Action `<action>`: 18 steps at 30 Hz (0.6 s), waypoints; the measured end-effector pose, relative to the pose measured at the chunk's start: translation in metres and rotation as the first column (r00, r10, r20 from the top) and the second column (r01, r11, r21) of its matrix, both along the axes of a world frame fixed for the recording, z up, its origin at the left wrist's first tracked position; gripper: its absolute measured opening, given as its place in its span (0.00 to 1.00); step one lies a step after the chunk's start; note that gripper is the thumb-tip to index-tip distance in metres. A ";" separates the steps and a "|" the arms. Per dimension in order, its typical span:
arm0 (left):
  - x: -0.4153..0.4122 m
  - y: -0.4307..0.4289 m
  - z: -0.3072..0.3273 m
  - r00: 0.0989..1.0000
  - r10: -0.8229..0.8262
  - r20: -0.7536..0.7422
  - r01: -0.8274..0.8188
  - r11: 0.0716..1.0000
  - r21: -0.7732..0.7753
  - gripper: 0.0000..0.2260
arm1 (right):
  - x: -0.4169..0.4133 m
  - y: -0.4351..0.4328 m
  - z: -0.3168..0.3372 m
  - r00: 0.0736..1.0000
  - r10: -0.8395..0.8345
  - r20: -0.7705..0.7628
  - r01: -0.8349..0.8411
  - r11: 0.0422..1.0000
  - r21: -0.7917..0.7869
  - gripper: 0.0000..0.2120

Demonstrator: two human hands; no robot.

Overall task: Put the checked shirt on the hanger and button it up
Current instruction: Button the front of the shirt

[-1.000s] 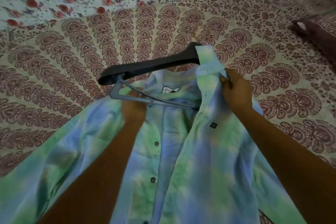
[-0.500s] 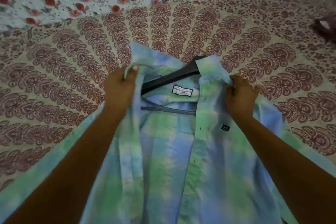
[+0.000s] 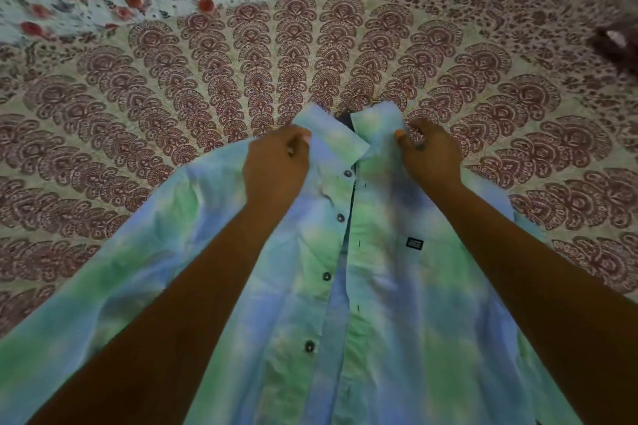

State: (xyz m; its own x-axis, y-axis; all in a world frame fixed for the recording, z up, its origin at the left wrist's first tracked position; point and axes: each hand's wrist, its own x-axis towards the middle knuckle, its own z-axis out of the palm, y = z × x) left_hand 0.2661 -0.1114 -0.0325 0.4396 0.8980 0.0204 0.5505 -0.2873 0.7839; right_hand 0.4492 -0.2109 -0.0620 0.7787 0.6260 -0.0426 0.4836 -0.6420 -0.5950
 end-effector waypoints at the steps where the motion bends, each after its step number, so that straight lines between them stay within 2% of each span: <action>1: 0.002 0.010 0.002 0.995 0.053 -0.086 -0.042 0.992 0.121 0.12 | 0.001 0.004 0.001 1.000 0.001 0.031 0.000 1.000 -0.029 0.22; 2: 0.005 0.021 0.000 0.973 0.080 -0.214 -0.039 0.981 0.192 0.14 | 0.001 0.008 0.001 0.998 0.005 0.057 -0.001 0.997 -0.080 0.22; 3: 0.008 0.033 -0.001 0.931 0.070 -0.359 0.000 0.981 0.193 0.17 | 0.001 0.013 0.001 0.997 0.010 0.078 0.001 0.990 -0.144 0.23; 5: 0.016 0.050 -0.011 0.842 -0.068 -0.536 0.094 0.995 0.022 0.24 | 0.001 0.023 -0.003 0.995 0.018 0.100 0.010 0.964 -0.265 0.27; 7: 0.023 0.058 -0.023 0.854 -0.216 -0.473 0.142 0.972 -0.187 0.25 | -0.002 0.029 -0.009 0.996 0.004 0.092 0.025 0.950 -0.310 0.28; 8: 0.028 0.061 -0.027 0.880 -0.226 -0.417 0.148 0.966 -0.211 0.24 | -0.002 0.032 -0.012 0.996 -0.008 0.085 0.033 0.951 -0.306 0.28; 10: 0.033 0.065 -0.028 0.917 -0.158 -0.365 0.127 0.986 -0.110 0.20 | 0.001 0.037 -0.012 0.994 -0.044 0.103 0.070 0.962 -0.264 0.25; 12: 0.033 0.071 -0.030 0.947 -0.084 -0.311 0.091 0.996 0.008 0.14 | 0.004 0.043 -0.007 0.984 -0.065 0.166 0.092 0.983 -0.158 0.19; 14: 0.031 0.077 -0.035 0.965 -0.042 -0.258 0.047 0.999 0.015 0.17 | 0.003 0.050 -0.004 0.989 -0.023 0.145 0.026 1.000 -0.017 0.16; 17: 0.028 0.079 -0.045 0.930 -0.024 -0.366 0.058 0.995 0.083 0.20 | -0.010 0.054 -0.007 0.993 0.103 -0.053 -0.098 0.991 0.088 0.22; 18: 0.026 0.074 -0.045 0.921 -0.022 -0.389 0.083 0.987 0.140 0.21 | -0.016 0.051 -0.008 0.992 0.120 -0.035 -0.118 0.991 0.057 0.24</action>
